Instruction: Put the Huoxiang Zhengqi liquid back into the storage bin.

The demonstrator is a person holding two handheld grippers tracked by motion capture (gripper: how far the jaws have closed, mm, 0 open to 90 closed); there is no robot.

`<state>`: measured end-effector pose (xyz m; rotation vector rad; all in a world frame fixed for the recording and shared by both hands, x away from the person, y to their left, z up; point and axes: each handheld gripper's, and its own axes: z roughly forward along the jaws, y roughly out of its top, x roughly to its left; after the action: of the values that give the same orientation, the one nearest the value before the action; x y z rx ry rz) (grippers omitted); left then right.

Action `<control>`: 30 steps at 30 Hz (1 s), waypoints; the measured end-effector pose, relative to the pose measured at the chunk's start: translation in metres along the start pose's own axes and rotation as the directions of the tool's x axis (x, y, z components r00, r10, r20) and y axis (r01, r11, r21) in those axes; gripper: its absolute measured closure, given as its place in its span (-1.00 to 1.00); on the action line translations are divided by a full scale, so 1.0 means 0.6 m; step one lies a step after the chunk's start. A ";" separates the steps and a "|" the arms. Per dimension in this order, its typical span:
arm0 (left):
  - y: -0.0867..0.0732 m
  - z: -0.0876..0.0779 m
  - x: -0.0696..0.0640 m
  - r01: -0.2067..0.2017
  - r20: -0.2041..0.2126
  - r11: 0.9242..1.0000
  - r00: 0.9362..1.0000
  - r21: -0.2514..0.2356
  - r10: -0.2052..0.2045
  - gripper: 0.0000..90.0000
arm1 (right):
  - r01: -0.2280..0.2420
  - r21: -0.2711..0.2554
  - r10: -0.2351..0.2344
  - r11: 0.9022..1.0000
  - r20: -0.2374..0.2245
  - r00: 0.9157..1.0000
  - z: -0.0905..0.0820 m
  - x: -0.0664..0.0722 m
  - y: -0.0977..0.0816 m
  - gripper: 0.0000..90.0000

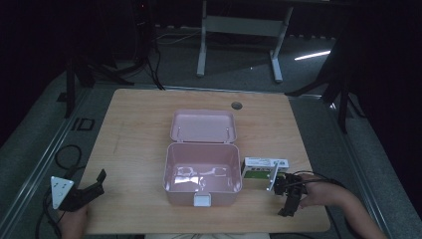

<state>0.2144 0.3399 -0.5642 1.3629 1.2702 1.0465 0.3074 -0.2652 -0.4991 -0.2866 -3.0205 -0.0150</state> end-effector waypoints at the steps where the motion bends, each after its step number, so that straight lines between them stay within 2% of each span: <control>1: 0.000 0.000 0.000 0.001 0.001 1.000 1.000 0.000 -0.001 -0.91 | 0.015 0.007 -0.015 1.000 0.004 1.000 0.001 0.001 0.004 -0.71; 5: 0.000 0.000 0.000 0.000 0.002 1.000 1.000 0.000 0.000 -0.91 | 0.038 0.012 -0.038 0.999 0.001 0.999 -0.001 0.002 0.020 -0.70; 11: 0.000 0.000 0.000 0.001 0.004 1.000 1.000 0.001 -0.001 -0.91 | 0.066 -0.008 -0.066 0.998 -0.005 0.998 -0.008 0.006 0.042 -0.70; 18: 0.000 0.000 0.000 0.001 0.006 1.000 1.000 0.000 -0.001 -0.91 | 0.107 0.006 -0.106 0.994 -0.013 0.994 -0.013 0.010 0.062 -0.67; 30: 0.000 0.000 0.000 -0.002 0.007 1.000 1.000 0.001 0.002 -0.91 | 0.143 -0.006 -0.143 0.990 -0.018 0.990 -0.056 0.019 0.088 -0.67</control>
<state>0.2145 0.3400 -0.5642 1.3676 1.2647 1.0411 0.3100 -0.2116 -0.4646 -0.0697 -3.0160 -0.0356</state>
